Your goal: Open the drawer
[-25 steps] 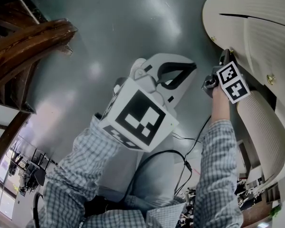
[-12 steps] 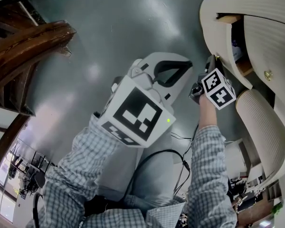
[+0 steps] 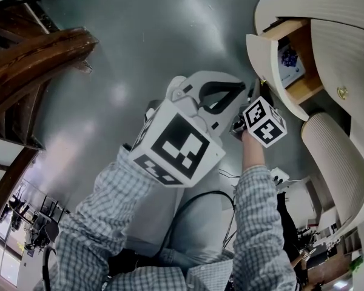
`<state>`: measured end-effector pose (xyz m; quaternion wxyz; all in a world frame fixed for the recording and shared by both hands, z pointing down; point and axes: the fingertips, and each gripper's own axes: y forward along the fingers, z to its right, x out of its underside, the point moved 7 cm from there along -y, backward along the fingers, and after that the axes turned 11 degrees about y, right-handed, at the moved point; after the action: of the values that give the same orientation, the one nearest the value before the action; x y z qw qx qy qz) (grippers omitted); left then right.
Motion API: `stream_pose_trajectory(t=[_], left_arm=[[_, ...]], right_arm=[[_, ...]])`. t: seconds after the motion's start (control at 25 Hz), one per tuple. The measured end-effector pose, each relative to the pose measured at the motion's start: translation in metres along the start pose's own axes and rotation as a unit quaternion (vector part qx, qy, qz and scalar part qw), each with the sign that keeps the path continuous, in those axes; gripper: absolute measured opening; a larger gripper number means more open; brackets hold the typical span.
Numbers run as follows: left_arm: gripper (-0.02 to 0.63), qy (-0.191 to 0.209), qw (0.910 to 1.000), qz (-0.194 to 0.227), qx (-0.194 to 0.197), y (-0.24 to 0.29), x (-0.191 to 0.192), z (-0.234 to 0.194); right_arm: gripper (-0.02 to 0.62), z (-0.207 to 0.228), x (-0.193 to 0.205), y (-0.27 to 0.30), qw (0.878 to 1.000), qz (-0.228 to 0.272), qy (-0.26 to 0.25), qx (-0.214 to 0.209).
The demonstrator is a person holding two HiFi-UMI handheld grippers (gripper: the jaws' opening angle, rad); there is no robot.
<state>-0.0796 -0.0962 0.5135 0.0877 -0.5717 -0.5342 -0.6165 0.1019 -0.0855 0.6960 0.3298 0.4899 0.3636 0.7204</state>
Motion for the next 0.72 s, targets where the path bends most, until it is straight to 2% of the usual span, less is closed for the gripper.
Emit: stream_pose_trajectory(t=[0.72], left_arm=[[0.005, -0.006, 0.9996, -0.013, -0.025, -0.023, 0.018, -0.010]], right_arm=[[0.093, -0.023, 0.054, -0.023, 0.999, -0.031, 0.013, 0.000]])
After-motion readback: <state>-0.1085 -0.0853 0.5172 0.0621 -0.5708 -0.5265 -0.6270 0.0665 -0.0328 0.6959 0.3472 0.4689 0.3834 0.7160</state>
